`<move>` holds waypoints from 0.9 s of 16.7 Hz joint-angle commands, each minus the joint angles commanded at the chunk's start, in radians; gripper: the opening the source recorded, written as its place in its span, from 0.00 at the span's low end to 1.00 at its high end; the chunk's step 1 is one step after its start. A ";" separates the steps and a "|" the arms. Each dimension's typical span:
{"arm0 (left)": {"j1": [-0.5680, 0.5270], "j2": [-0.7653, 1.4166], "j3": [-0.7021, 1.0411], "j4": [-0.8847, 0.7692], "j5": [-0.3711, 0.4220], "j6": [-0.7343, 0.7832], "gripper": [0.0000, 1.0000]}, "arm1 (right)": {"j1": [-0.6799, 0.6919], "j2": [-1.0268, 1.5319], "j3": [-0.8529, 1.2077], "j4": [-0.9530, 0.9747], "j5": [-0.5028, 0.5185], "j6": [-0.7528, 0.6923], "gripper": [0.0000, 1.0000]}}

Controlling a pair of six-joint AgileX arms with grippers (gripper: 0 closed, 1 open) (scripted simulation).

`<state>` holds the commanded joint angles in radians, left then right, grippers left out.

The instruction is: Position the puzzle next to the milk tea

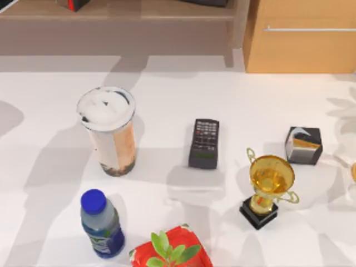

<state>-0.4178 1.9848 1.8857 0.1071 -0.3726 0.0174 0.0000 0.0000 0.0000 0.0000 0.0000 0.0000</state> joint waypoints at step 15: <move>0.000 0.007 0.050 -0.043 0.000 0.000 0.00 | 0.000 0.000 0.000 0.000 0.000 0.000 1.00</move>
<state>-0.4182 1.9921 1.9361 0.0640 -0.3729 0.0174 0.0000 0.0000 0.0000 0.0000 0.0000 0.0000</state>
